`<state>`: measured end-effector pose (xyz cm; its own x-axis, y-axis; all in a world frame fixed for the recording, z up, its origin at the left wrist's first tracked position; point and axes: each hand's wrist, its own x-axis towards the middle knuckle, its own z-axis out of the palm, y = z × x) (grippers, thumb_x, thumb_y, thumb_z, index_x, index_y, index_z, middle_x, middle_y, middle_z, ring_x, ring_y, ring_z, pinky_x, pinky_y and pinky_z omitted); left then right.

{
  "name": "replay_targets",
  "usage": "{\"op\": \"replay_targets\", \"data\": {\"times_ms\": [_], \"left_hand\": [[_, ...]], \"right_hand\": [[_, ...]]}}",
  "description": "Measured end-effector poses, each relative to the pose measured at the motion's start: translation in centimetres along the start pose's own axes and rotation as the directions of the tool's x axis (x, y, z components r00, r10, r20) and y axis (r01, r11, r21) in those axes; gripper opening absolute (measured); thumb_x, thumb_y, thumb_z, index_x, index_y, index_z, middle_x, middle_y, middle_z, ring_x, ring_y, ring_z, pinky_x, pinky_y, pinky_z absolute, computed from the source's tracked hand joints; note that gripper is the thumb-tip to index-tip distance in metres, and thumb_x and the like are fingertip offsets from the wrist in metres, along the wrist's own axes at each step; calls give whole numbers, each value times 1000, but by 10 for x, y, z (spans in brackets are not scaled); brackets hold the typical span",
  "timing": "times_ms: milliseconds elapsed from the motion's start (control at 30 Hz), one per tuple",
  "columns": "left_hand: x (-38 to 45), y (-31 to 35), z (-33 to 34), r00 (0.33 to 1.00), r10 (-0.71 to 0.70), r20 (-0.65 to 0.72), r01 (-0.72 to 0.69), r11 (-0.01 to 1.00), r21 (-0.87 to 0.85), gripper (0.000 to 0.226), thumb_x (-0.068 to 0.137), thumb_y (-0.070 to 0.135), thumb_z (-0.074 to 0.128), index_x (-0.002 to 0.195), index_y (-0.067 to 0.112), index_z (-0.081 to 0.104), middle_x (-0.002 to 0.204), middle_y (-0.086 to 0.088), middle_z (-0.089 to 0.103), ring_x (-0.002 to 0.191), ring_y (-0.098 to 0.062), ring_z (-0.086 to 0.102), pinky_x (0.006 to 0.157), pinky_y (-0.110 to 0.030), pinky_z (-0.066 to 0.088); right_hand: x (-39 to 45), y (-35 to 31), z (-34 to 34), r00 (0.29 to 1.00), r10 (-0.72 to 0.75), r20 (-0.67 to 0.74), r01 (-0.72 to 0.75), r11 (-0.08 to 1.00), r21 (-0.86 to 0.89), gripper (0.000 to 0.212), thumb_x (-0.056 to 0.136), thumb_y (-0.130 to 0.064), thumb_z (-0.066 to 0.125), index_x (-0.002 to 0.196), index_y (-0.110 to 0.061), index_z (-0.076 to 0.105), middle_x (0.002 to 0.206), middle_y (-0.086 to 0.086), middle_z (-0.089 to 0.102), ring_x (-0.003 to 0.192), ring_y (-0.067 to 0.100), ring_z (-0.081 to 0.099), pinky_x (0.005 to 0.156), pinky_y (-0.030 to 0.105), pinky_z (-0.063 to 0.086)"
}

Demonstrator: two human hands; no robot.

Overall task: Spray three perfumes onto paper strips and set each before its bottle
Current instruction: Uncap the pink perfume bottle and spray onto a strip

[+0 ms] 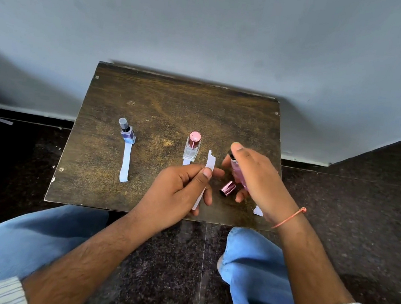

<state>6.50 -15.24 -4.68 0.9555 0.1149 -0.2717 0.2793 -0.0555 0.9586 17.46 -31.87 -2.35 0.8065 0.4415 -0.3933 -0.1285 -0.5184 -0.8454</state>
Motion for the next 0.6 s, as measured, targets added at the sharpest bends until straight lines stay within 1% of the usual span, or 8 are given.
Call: {"op": "replay_targets", "data": {"times_ms": [33, 67, 133, 200, 267, 367, 533, 600], "left_hand": [[0, 0, 0, 1000, 0, 1, 0, 1000, 3, 31, 114, 29, 48, 121, 22, 77, 72, 1, 74, 50, -21, 62, 52, -28, 52], [0, 0, 0, 1000, 2, 2, -2, 1000, 8, 31, 115, 28, 47, 119, 22, 77, 72, 1, 75, 50, -21, 62, 51, -27, 52], [0, 1, 0, 1000, 7, 6, -7, 1000, 20, 31, 115, 28, 46, 117, 23, 77, 73, 2, 75, 49, -20, 62, 49, -26, 50], [0, 1, 0, 1000, 12, 17, -12, 1000, 26, 31, 115, 28, 45, 117, 23, 76, 73, 3, 74, 49, -18, 62, 48, -26, 50], [0, 0, 1, 999, 15, 32, -16, 999, 34, 31, 115, 28, 45, 117, 23, 75, 74, 4, 74, 49, -18, 63, 48, -27, 50], [0, 0, 0, 999, 24, 45, -26, 999, 43, 30, 115, 29, 44, 117, 23, 74, 75, 4, 75, 50, -19, 63, 49, -28, 51], [2, -1, 0, 999, 27, 44, -28, 999, 38, 30, 114, 32, 44, 115, 27, 74, 77, 2, 76, 52, -23, 65, 50, -29, 52], [1, -2, -1, 999, 28, 43, -29, 999, 38, 30, 114, 32, 44, 116, 27, 74, 78, 2, 76, 52, -24, 65, 51, -29, 52]], "right_hand": [[0, 1, 2, 999, -46, -27, 43, 993, -111, 51, 107, -68, 43, 73, -35, 62, 63, -14, 54, 54, 6, 54, 55, 46, 55], [-1, 2, 4, 995, -83, -52, 73, 982, -172, 54, 105, -70, 42, 70, -32, 58, 64, -10, 53, 54, 7, 53, 57, 46, 54], [-2, 1, 7, 985, -141, -100, 118, 972, -202, 62, 99, -74, 42, 75, -18, 55, 67, 4, 51, 59, 9, 50, 62, 45, 49], [-3, -1, 9, 973, -190, -133, 161, 967, -199, 67, 96, -71, 42, 79, -8, 57, 72, 15, 53, 62, 10, 47, 63, 43, 44], [-3, -3, 10, 962, -224, -153, 194, 962, -192, 67, 96, -67, 43, 79, -4, 58, 66, 11, 47, 61, 9, 44, 61, 39, 39], [-4, -3, 10, 953, -253, -169, 219, 956, -197, 63, 96, -63, 45, 77, -4, 57, 63, -6, 41, 62, 6, 41, 59, 28, 33], [-4, -2, 11, 952, -268, -148, 237, 951, -197, 58, 96, -59, 47, 76, -6, 57, 63, -6, 44, 62, 5, 42, 60, 28, 35], [-4, -1, 11, 951, -279, -137, 248, 947, -205, 58, 97, -60, 47, 76, -6, 57, 63, -2, 45, 62, 5, 42, 59, 27, 35]]}}
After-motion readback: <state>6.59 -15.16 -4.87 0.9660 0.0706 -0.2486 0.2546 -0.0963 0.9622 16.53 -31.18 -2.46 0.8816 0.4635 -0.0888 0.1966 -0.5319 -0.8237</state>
